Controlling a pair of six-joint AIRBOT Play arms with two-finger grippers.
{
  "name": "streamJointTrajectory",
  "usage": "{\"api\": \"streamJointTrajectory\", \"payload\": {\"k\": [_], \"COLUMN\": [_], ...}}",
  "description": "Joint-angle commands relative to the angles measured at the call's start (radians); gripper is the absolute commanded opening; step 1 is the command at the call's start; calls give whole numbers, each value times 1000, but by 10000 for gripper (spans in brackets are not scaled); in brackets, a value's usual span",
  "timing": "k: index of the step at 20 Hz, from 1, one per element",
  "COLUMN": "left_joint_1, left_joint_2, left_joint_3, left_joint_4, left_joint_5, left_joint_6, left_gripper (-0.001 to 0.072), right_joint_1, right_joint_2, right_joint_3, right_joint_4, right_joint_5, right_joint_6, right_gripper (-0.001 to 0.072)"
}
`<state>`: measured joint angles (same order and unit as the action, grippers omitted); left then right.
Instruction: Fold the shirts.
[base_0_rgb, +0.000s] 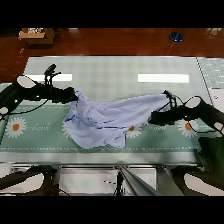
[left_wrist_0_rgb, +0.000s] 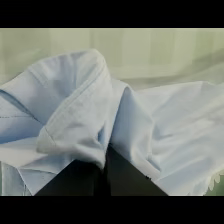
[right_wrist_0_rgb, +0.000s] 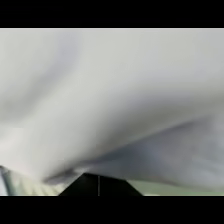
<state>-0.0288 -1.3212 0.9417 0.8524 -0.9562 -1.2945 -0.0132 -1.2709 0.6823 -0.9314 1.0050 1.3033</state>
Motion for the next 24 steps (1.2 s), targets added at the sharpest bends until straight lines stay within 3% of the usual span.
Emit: {"api": "streamJointTrajectory", "payload": {"k": [1, 8, 15, 17, 20, 24], "left_joint_1": [-1, -1, -1, -1, 0, 50], "left_joint_2": [50, 355, 595, 668, 769, 848], "left_joint_3": [64, 537, 948, 1001, 1055, 1073], "left_joint_4": [0, 10, 118, 168, 246, 306], "left_joint_5": [2, 13, 39, 37, -38, -348], "left_joint_6": [19, 37, 31, -9, -150, -319], "left_gripper": [18, 18, 18, 18, 18, 17], "right_joint_1": [-33, -153, -184, -184, -184, -184], "right_joint_2": [109, 434, 471, 471, 505, 584], "right_joint_3": [138, 669, 1203, 1324, 1418, 1419], "right_joint_4": [24, 23, -49, -117, -153, -244], "right_joint_5": [117, 148, 117, 123, 161, 335], "right_joint_6": [-23, 45, 109, 154, 209, 248], "right_gripper": [30, 30, 30, 30, 30, 30]}}
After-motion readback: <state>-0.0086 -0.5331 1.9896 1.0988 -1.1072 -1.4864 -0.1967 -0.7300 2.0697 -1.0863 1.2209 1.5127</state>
